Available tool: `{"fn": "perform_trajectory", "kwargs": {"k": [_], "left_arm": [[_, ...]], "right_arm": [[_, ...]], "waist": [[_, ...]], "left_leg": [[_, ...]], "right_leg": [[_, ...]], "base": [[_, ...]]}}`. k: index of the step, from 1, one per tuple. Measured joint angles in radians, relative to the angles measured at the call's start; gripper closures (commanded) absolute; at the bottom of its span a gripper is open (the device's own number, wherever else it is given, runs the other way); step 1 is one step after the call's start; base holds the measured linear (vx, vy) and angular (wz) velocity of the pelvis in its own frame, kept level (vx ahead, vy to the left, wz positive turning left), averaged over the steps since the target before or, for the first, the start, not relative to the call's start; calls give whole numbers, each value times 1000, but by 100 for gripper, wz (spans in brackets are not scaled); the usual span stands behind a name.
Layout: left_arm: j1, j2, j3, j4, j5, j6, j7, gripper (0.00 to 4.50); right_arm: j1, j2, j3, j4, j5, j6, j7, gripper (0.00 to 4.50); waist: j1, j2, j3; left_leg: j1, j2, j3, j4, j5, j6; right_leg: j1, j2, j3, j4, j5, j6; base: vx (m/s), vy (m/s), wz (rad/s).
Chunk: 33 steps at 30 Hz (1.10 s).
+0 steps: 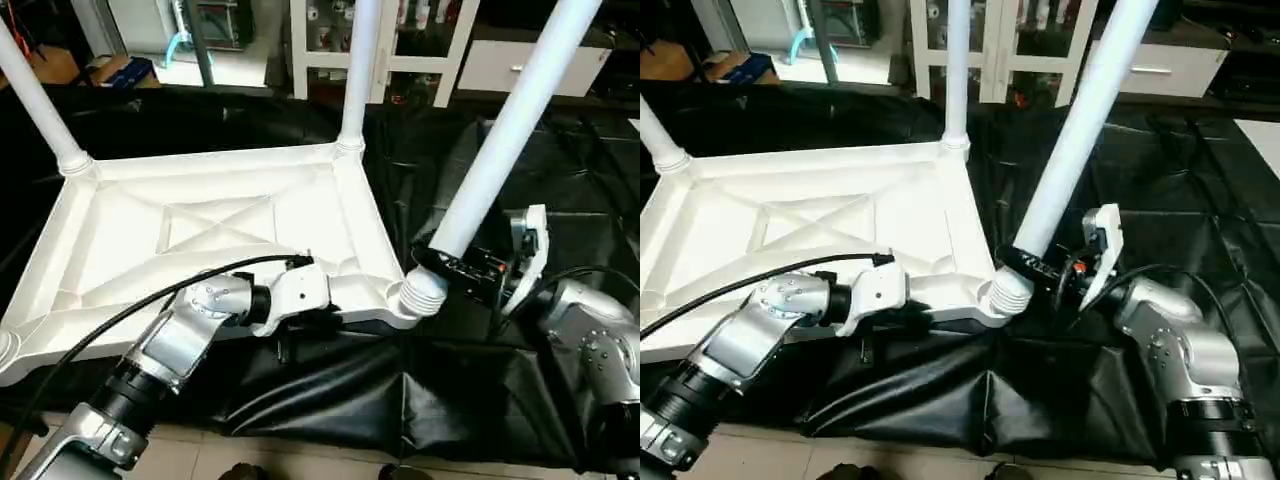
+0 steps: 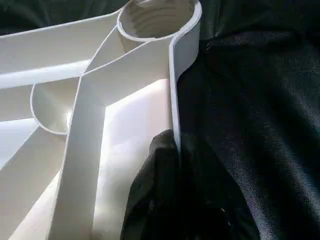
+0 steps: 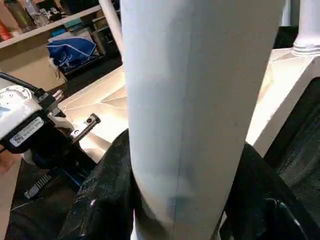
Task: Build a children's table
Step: Insert table leg to table base
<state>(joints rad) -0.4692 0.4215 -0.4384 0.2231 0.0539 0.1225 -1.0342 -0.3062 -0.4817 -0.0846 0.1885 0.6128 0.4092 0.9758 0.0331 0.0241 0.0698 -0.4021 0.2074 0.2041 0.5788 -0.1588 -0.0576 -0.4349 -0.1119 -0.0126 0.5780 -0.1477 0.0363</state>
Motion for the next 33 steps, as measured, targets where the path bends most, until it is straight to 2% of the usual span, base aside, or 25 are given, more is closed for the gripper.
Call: {"fn": "perform_trajectory", "kwargs": {"k": [8, 17, 24, 33], "left_arm": [[2, 1, 1, -3, 0, 2, -3, 450], [4, 0, 2, -11, 0, 9, -4, 450], [6, 0, 2, -12, 0, 10, -6, 450], [7, 0, -1, -18, 0, 11, -9, 450]], "right_arm": [[0, 56, -28, 39, 7, -36, -12, 266], [1, 79, 4, 38, 22, 17, 6, 266], [10, 76, 12, 37, -2, -31, 14, 266], [13, 68, -4, 72, -18, -73, 13, 266]], "waist": [[0, 1, 0], [1, 1, 0], [1, 1, 0], [4, 1, 0]], "left_leg": [[0, 0, 0, 0, 0, 0], [0, 0, 0, -1, 0, 0], [0, 0, 0, -1, 0, 0], [0, 0, 0, -2, 0, 0]], "right_leg": [[0, 0, 0, 0, 0, 0], [0, 0, 0, 0, 0, 0], [0, 0, 0, -1, 0, 0], [0, 0, 0, -1, 0, 0]], "base": [[0, 0, 0], [0, 0, 0], [0, 0, 0], [0, 0, 0]]}}
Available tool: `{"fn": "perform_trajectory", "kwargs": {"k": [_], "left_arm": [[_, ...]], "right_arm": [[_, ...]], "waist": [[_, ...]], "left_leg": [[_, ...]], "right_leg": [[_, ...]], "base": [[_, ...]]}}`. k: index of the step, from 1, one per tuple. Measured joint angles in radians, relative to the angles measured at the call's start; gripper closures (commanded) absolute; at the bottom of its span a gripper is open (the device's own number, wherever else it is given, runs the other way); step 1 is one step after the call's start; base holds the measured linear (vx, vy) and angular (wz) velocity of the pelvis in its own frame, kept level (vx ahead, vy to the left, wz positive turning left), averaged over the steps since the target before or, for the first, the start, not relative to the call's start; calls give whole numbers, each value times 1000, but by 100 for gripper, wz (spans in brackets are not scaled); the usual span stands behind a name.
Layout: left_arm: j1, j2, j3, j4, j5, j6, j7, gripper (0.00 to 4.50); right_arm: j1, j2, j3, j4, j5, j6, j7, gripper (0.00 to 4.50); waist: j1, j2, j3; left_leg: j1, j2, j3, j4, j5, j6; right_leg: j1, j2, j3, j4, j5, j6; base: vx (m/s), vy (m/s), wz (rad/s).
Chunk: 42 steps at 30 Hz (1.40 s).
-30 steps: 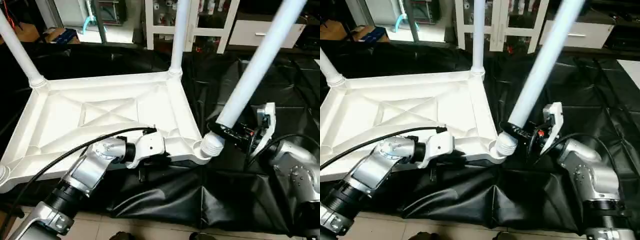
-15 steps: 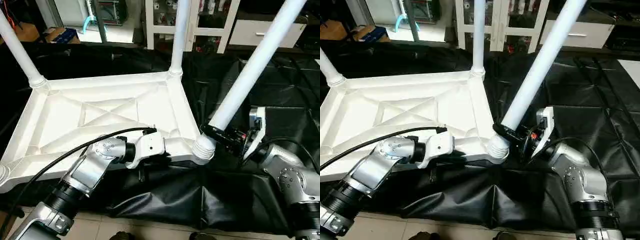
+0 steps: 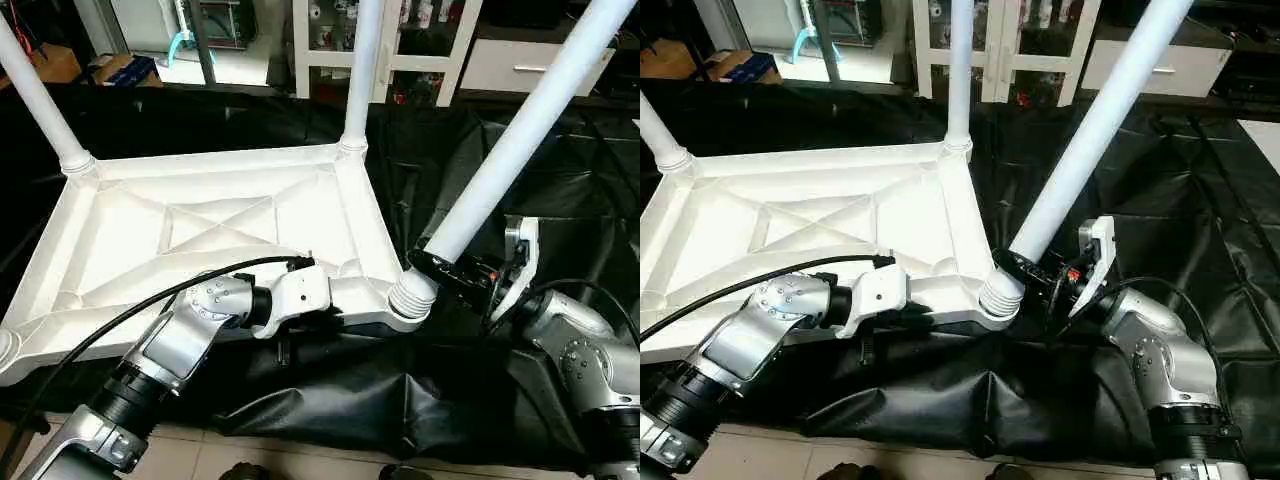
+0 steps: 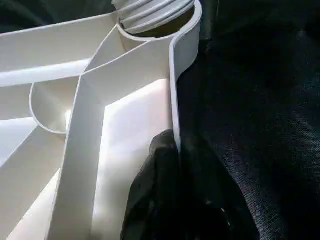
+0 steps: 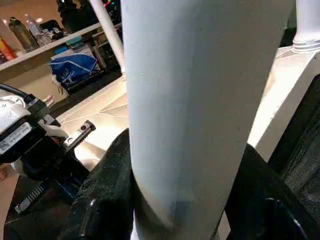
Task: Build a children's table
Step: Insert table leg to table base
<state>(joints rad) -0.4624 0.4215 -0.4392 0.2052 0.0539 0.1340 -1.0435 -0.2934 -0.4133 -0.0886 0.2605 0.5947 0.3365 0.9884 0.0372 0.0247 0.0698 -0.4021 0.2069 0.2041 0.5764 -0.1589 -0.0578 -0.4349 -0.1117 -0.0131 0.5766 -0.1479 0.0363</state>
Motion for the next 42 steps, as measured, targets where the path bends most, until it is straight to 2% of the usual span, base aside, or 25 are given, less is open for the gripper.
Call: {"fn": "perform_trajectory", "kwargs": {"k": [5, 10, 18, 24, 31, 33, 42], "left_arm": [[-1, -1, -1, 0, 1, 2, 1, 450], [-3, -4, -3, -1, 1, 1, 2, 450], [-5, -8, -11, -3, 1, 2, 2, 450], [-6, -11, -12, -1, 2, 2, 2, 450], [-6, -13, -19, 2, 2, 1, -1, 450], [-6, -15, -22, 5, 1, 1, -5, 450], [-1, -12, -30, 5, -2, 2, -24, 450]], "right_arm": [[9, 0, 0, 4, 0, -26, 2, 266], [70, -16, 16, -56, -43, -118, 11, 266], [136, -24, 18, -101, -59, -205, 14, 266], [172, -52, 37, -131, -98, -255, 19, 266], [184, -80, 63, -164, -123, -259, 23, 266], [184, -101, 79, -175, -131, -255, 29, 266], [149, -161, 121, -202, -160, -206, 80, 266]], "waist": [[-1, 0, 0], [4, 0, 0], [12, 0, 0], [13, 0, -1], [12, -1, -2], [13, -1, -2], [14, -5, -6]], "left_leg": [[0, 0, 0, 0, 0, 0], [0, -1, 0, -1, 0, 0], [0, -1, 0, -3, 0, 0], [1, -1, 0, -3, 0, 0], [5, 0, 0, -6, 0, 0], [11, -1, 0, -9, -1, -1], [19, 0, -2, -17, -3, -5]], "right_leg": [[0, 0, 0, 0, 0, 0], [1, 0, 0, -1, -2, 1], [2, 0, 0, -1, -5, 3], [4, 0, 0, -1, -6, 4], [11, 0, 0, -2, -10, 9], [18, 0, 1, -2, -15, 10], [28, 0, 1, -2, -27, 11]], "base": [[0, 0, 0], [0, 0, 0], [0, 0, 0], [0, 0, 0], [0, 0, 0], [0, 0, 0], [0, 0, 0]]}}
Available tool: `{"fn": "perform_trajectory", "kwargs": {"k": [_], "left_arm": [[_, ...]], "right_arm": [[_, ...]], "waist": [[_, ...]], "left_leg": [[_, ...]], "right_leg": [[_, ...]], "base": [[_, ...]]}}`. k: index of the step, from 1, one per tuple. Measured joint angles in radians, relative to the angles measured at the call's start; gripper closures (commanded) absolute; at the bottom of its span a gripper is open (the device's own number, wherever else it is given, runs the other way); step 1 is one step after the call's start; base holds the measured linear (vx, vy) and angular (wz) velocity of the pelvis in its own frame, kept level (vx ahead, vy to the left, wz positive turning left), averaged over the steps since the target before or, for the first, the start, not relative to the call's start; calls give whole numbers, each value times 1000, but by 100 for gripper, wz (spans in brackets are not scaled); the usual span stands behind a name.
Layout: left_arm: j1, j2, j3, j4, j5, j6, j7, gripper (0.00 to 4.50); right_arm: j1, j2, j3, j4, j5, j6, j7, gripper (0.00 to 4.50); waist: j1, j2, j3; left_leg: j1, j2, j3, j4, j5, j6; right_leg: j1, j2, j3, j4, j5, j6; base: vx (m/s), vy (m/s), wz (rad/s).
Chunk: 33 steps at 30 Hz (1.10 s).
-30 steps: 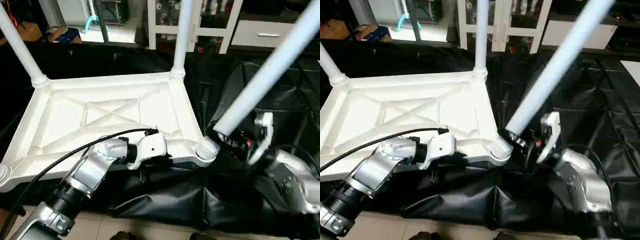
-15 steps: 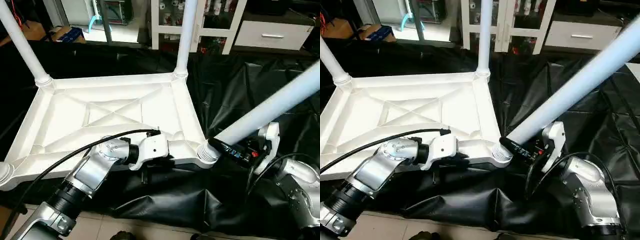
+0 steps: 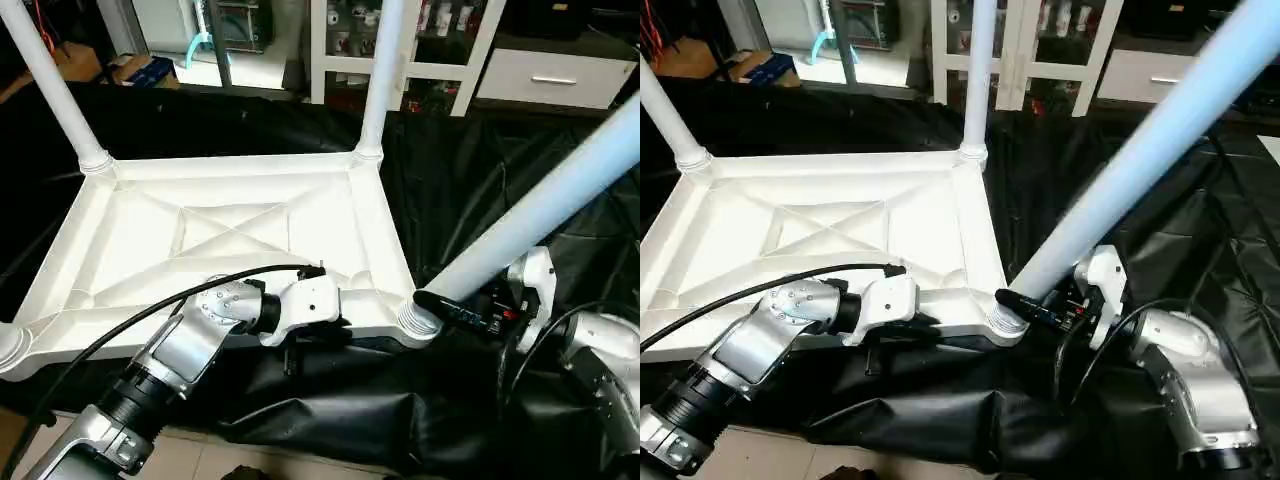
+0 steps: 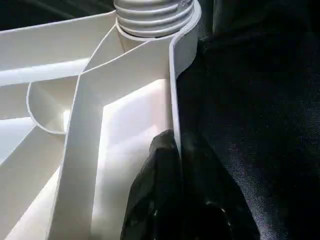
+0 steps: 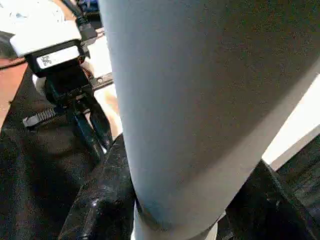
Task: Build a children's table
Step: Insert table leg to table base
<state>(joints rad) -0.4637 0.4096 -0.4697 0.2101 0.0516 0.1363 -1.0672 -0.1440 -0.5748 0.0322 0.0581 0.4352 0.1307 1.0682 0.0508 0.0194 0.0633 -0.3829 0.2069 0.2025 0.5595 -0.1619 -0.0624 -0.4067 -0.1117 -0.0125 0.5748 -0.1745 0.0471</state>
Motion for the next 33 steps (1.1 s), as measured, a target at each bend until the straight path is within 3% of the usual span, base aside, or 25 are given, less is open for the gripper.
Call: {"fn": "perform_trajectory", "kwargs": {"k": [12, 21, 30, 33], "left_arm": [[3, 15, 6, 4, -6, 10, 0, 450], [16, 22, 4, 3, -6, 15, -1, 450], [20, 27, 6, 2, -6, 24, 1, 450], [22, 28, 6, 2, -5, 28, 3, 450]], "right_arm": [[-94, -8, 62, 30, -48, 46, 32, 266], [-168, 12, 104, 98, -82, 79, 86, 266], [-172, 58, 87, 150, -76, 59, 83, 266], [-160, 86, 52, 182, -58, 53, 67, 266]], "waist": [[-21, -3, -6], [-24, -15, -13], [-33, -21, -17], [-39, -21, -16]], "left_leg": [[2, 0, -2, -2, -3, -4], [15, 0, -4, -6, -6, -10], [17, 0, -7, -7, -8, -12], [16, 0, -8, -7, -8, -12]], "right_leg": [[1, 1, 0, 0, -4, 6], [7, 2, 0, 0, -8, 6], [5, 4, 0, 0, -8, 7], [5, 4, 0, 0, -8, 7]], "base": [[0, 0, 0], [0, 0, 0], [0, 0, 0], [0, 0, 0]]}}
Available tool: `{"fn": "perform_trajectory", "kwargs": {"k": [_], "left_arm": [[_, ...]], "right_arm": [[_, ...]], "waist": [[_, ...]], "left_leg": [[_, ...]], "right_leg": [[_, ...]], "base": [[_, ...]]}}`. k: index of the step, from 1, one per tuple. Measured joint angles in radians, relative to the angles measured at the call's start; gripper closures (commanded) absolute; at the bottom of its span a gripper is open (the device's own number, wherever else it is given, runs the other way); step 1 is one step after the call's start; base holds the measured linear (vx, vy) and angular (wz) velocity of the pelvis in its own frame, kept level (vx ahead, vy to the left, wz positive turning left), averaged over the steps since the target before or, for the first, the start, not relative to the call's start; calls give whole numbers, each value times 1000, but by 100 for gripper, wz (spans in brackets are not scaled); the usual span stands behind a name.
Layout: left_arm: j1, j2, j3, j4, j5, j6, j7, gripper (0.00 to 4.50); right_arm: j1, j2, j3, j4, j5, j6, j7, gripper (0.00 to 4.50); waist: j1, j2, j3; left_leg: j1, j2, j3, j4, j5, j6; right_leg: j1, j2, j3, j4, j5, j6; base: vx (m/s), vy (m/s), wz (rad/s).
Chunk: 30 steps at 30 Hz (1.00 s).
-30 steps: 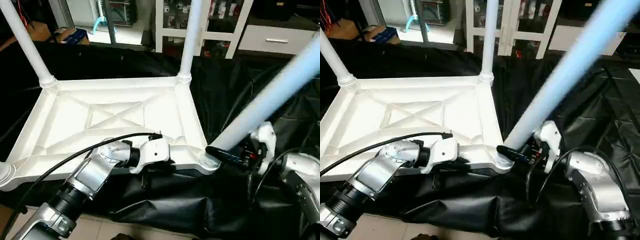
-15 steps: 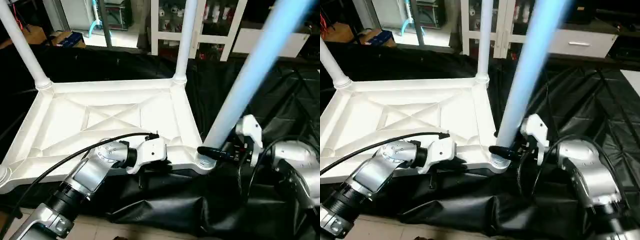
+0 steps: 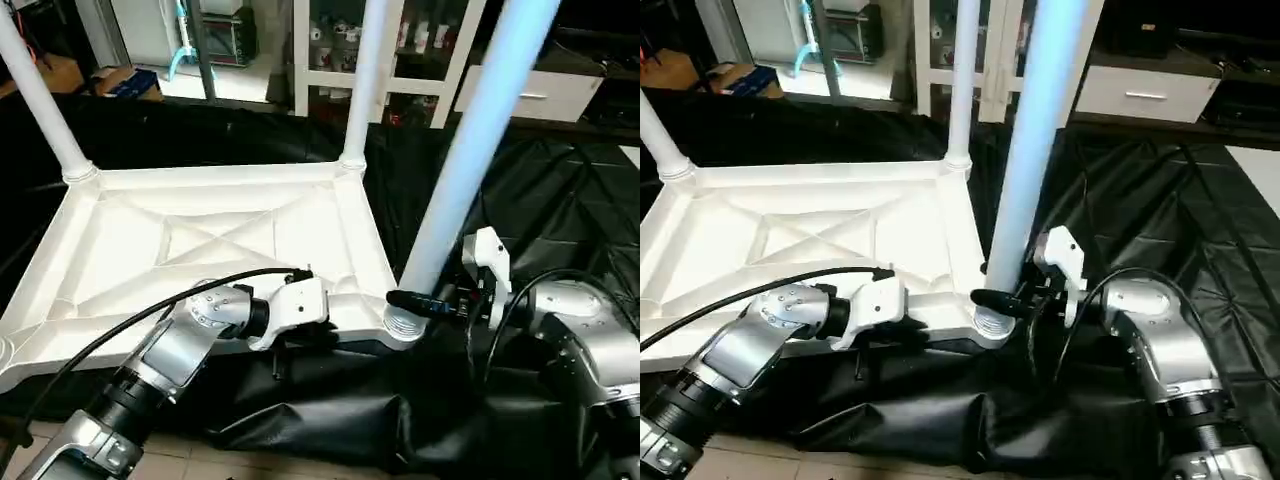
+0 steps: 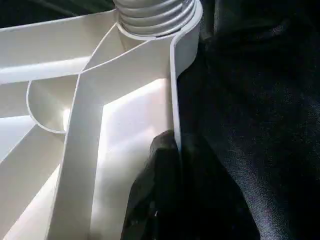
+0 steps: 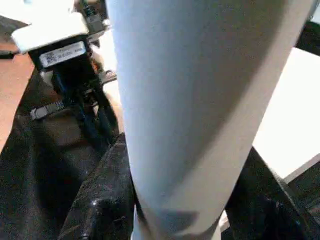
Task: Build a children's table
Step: Insert table leg to table base
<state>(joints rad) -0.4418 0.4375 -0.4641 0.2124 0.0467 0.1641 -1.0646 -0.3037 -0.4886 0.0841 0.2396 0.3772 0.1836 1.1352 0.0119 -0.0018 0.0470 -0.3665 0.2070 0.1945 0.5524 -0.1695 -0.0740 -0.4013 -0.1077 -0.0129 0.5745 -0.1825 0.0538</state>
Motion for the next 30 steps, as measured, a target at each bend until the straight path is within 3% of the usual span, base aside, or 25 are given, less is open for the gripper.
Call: {"fn": "perform_trajectory", "kwargs": {"k": [3, 12, 23, 30], "left_arm": [[0, -1, 1, 0, 0, 3, 4, 450], [0, -3, 5, -3, 3, 2, 7, 450], [0, -1, 8, -2, 16, 5, 12, 450], [0, -8, 20, -2, 27, 29, 51, 450]], "right_arm": [[31, 29, -37, 10, 28, -10, -31, 266], [69, 33, -38, -15, 25, -60, -60, 266], [44, 40, -12, -19, -15, -67, -89, 266], [45, 96, -12, -19, -30, -66, -206, 266]], "waist": [[-4, 1, 1], [-7, 5, 3], [-12, 4, 7], [-28, 6, 14]], "left_leg": [[-1, 0, 0, 0, 0, 0], [-3, -1, 0, -2, 0, 0], [-2, -1, -2, -4, 0, 0], [-4, -12, -27, -9, 0, 1]], "right_leg": [[1, 0, 0, -4, 0, 0], [2, 0, 0, -15, 0, 0], [-1, 0, -2, -18, -1, 1], [1, 5, -5, -49, -2, 0]], "base": [[0, 0, 0], [0, 0, 0], [0, 0, 0], [0, 0, 0]]}}
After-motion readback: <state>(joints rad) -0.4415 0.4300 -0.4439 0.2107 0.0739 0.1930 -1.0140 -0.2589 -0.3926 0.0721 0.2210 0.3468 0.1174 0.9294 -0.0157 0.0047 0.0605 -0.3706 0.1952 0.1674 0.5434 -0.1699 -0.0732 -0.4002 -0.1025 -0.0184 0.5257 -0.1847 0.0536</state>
